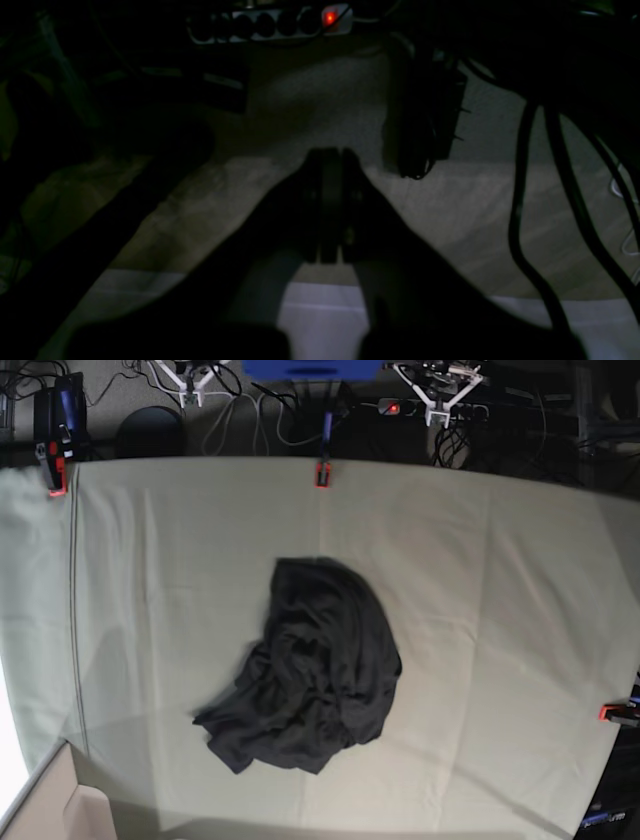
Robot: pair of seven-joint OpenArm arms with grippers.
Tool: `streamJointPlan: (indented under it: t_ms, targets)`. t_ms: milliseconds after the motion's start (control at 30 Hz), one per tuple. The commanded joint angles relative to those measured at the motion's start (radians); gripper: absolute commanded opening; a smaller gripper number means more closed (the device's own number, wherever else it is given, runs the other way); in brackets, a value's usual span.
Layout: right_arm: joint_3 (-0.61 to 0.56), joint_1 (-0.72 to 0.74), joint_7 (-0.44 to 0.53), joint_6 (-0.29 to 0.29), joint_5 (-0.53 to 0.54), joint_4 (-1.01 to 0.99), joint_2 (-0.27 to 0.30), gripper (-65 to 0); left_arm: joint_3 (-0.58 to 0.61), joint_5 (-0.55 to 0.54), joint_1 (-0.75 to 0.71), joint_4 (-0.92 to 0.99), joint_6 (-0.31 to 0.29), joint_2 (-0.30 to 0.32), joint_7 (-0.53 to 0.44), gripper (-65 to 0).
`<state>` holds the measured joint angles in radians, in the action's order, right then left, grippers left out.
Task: Layout the t-shirt on the table in an organized manner, then fold the t-shirt properly
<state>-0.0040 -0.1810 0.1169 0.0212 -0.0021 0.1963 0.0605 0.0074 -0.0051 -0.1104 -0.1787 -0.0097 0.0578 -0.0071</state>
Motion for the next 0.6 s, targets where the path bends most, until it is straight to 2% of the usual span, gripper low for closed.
streamJointPlan:
  t_ms: [0,267,333,500,567]
  targets:
    - [-0.001,-0.008,0.005,-0.016,0.004,0.001,0.003,-65.0,-0.001,0.0,-0.004,-0.002,0.006,0.003,-0.003,-65.0]
    - [-0.001,-0.021,0.005,-0.016,0.004,0.001,0.003,-65.0,-0.001,0.003,-0.024,-0.002,0.006,0.009,-0.003,-65.0]
    - [-0.003,-0.05,0.005,-0.016,0.004,0.013,0.005,-65.0,-0.001,0.0,-0.062,-0.018,0.006,0.038,-0.003,-65.0]
    - [0.0,-0.219,0.002,-0.016,0.004,0.231,0.025,-65.0,-0.008,-0.006,-0.242,-0.298,0.004,0.116,0.006,-65.0]
    - [0.003,-0.297,-0.001,-0.016,0.004,0.338,0.026,-65.0,-0.008,-0.054,-0.323,-0.424,0.004,0.139,0.009,-65.0]
